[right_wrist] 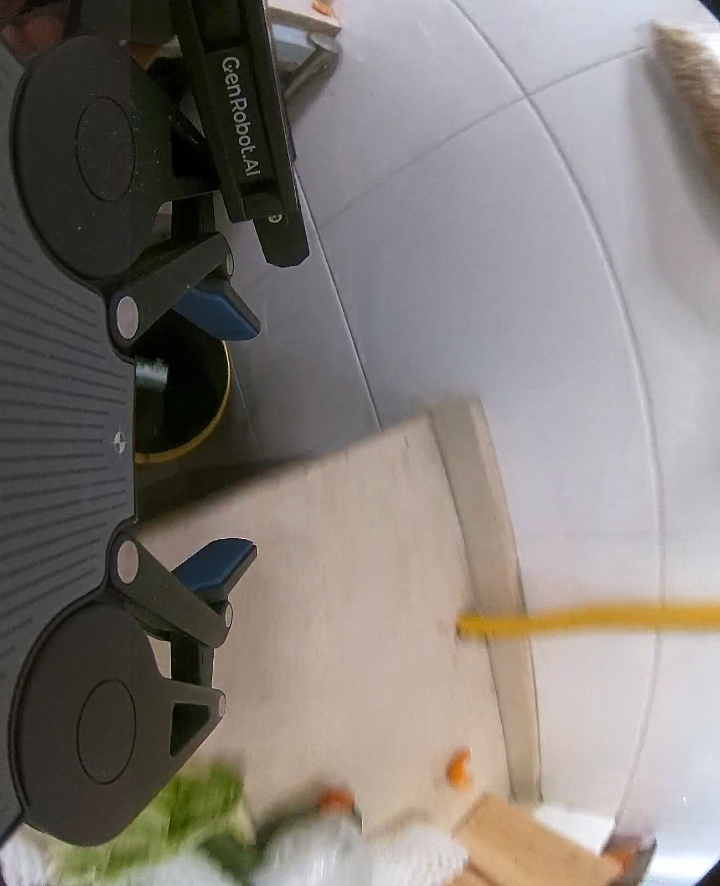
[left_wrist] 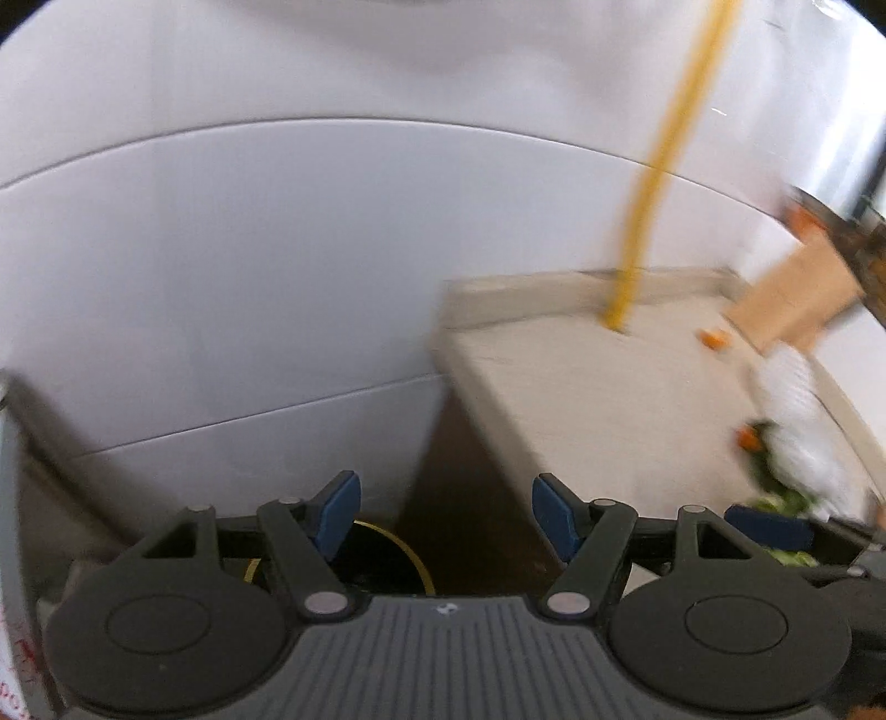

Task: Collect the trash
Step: 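Raise both tools back up toward the trash on the counter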

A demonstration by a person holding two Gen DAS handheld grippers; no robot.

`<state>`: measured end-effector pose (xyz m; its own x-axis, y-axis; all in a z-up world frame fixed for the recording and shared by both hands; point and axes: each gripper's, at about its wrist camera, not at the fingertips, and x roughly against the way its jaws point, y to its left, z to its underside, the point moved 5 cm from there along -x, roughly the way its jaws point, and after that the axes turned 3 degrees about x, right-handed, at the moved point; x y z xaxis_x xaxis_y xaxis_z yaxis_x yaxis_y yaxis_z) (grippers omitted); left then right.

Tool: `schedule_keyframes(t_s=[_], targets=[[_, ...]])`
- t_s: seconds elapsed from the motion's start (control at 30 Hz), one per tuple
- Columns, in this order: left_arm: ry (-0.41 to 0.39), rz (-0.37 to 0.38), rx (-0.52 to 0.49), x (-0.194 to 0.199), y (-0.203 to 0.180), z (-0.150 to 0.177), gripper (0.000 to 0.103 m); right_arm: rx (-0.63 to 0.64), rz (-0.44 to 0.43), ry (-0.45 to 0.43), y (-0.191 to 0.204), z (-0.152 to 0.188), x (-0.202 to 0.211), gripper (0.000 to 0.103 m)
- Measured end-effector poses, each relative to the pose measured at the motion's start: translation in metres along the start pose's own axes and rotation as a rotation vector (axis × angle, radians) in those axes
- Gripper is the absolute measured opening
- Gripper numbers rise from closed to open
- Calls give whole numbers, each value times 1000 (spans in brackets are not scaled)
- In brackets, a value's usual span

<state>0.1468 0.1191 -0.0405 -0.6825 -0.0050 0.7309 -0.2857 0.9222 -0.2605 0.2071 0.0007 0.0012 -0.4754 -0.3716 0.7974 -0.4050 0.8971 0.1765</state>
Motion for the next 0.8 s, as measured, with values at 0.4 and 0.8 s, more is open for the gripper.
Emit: schedule_keyframes(t_s=[0.4,0.8], targets=[[132,248,-265,-10,-107,40,62,-135,230,-86,-118,50,112,86],[205,356,-387,-14,-154,73,62,-260,313,7,-162,138,145,86]])
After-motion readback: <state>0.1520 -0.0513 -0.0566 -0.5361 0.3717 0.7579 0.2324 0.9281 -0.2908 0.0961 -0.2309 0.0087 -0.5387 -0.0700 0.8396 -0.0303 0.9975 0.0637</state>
